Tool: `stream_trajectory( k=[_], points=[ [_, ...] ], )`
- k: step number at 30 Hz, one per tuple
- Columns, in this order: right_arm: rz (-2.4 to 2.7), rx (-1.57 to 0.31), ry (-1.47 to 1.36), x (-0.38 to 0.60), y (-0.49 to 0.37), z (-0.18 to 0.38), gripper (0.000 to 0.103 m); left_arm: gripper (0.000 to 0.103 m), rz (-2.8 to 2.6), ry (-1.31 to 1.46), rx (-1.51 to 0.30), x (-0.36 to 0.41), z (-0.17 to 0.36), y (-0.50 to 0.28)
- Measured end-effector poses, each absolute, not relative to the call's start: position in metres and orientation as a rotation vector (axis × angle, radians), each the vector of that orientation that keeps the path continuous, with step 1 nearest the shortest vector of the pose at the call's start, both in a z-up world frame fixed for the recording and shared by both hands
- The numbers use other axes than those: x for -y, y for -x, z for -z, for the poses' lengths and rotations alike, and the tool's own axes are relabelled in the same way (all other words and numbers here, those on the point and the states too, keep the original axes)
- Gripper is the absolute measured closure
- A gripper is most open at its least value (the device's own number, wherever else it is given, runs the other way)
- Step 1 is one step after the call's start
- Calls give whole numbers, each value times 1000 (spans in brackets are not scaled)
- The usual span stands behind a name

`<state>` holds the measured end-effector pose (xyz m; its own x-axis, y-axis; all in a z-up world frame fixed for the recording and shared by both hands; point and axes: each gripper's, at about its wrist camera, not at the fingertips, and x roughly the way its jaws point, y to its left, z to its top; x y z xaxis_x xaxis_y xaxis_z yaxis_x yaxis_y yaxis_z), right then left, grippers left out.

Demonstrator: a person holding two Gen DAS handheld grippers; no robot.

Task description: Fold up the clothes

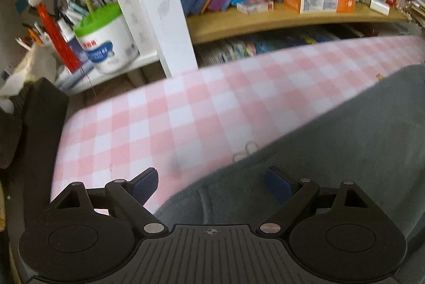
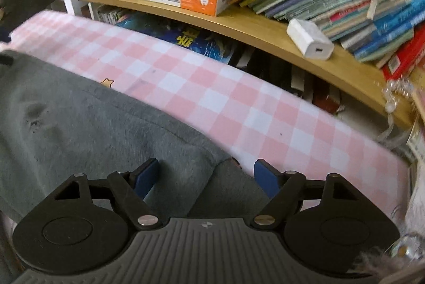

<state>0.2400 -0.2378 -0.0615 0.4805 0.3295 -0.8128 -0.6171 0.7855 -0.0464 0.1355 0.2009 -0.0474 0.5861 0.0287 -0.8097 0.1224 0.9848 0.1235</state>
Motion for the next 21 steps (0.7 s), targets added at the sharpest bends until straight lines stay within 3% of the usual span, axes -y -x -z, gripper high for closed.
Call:
stream_trajectory(
  k=[7,10,13,16,18,21],
  points=[
    [-589,-925,284,244,-244,63,31,12,99,-25,-986,-221,54,-140],
    [-599,-937,275,247,-244,61,44,14,112,-19,-1003,-221,54,-140],
    [-618,-963,265,250,-244,58,59,24,138,-29,-1020,-218,51,-137],
    [-645,-1003,249,250,-242,53,76,46,170,-32,-1037,-217,46,-133],
    [-651,-1010,258,247,-237,51,81,80,200,-16,-1053,-217,43,-131],
    [-614,-966,287,243,-228,44,83,89,223,-36,-1058,-213,36,-126]
  ],
)
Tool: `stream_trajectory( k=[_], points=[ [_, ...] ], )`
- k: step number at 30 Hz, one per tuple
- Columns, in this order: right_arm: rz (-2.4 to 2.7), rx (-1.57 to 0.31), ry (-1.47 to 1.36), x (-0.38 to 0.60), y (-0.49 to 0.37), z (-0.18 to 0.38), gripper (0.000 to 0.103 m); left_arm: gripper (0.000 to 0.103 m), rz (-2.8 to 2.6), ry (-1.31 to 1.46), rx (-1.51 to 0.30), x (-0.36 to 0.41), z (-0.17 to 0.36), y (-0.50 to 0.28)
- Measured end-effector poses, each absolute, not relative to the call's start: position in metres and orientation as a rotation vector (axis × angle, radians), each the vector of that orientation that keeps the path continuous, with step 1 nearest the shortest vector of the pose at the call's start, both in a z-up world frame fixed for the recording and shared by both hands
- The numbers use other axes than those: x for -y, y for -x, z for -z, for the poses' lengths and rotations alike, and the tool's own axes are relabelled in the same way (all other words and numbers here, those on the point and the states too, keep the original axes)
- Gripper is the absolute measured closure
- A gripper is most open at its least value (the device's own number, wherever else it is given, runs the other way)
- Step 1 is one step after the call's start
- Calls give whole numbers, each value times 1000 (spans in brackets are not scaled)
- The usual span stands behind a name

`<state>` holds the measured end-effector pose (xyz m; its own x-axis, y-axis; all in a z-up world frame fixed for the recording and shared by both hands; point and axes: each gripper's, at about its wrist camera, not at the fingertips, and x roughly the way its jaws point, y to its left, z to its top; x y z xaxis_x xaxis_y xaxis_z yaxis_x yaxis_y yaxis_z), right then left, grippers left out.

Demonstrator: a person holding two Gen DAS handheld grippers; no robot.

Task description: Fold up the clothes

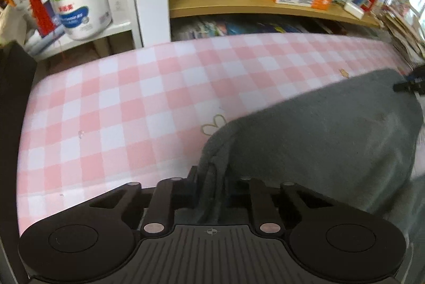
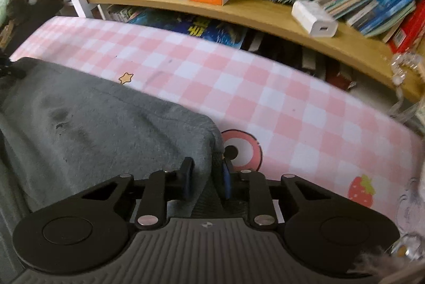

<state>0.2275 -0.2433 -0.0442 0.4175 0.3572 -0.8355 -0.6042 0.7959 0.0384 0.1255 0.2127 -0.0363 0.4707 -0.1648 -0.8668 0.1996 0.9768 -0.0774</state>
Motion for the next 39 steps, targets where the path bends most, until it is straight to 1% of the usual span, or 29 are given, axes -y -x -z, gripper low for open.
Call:
stream_trajectory(
  k=[11,17,22,26,34,37,39],
  points=[
    [-417,-562,254,253,-180,-41,83,90,122,26,-700,-207,-41,-93],
    [-358,-500,239,274,-122,-50,83,89,180,1,-620,-197,-58,-45],
    [-339,-478,249,289,-47,-39,81,88,218,-10,-565,-191,-62,7],
    [-277,-516,186,299,6,-24,79,83,241,19,-573,-189,-56,39],
    [-132,-646,78,303,83,17,78,77,259,24,-686,-186,-21,85],
    [-100,-696,59,300,102,25,71,74,252,56,-736,-191,-9,98],
    [-78,-729,50,298,112,29,70,70,240,71,-759,-193,-3,109]
  ],
)
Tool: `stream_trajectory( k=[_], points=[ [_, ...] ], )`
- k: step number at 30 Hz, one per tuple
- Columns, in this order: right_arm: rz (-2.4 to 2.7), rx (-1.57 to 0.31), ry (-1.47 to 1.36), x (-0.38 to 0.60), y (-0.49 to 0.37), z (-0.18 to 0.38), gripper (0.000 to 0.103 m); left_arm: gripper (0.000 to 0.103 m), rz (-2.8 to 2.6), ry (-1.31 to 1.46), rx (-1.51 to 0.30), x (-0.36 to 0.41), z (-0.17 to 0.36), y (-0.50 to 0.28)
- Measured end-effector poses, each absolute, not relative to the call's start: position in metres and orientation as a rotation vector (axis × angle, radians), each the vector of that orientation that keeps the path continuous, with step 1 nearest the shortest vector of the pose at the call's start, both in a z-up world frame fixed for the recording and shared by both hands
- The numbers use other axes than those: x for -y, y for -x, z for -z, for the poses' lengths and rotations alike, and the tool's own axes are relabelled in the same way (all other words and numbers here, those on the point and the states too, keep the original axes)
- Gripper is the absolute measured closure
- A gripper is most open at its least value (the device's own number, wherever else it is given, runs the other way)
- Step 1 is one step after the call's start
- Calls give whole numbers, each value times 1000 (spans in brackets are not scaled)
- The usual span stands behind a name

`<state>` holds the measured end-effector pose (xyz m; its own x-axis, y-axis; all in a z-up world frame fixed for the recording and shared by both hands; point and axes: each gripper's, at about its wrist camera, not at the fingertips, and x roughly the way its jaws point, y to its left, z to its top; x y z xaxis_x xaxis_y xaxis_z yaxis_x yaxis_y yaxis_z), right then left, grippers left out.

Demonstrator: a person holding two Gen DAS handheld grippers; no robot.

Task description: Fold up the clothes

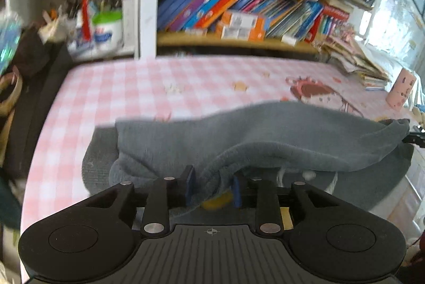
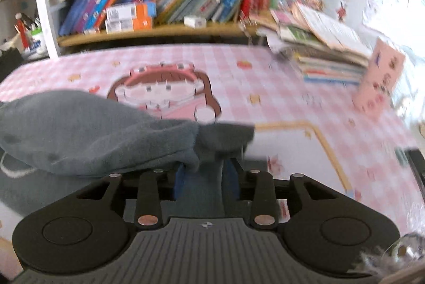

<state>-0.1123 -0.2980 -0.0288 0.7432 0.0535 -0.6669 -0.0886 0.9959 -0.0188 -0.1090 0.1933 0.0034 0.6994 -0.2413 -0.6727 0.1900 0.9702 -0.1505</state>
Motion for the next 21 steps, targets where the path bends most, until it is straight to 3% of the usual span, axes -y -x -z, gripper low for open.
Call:
stream_trajectory(
  k=[5,11,18,21],
  points=[
    [-33,-802,-104,304,131,33,66,53,211,129,-778,-201,4,139],
    [12,-895,-321,309,138,42,62,52,131,350,-810,-227,10,153],
    [-25,-925,-643,315,135,43,50,48,37,1005,-807,-269,41,156],
    [-41,-891,-825,323,133,43,44,47,21,1152,-822,-271,54,151]
  ],
)
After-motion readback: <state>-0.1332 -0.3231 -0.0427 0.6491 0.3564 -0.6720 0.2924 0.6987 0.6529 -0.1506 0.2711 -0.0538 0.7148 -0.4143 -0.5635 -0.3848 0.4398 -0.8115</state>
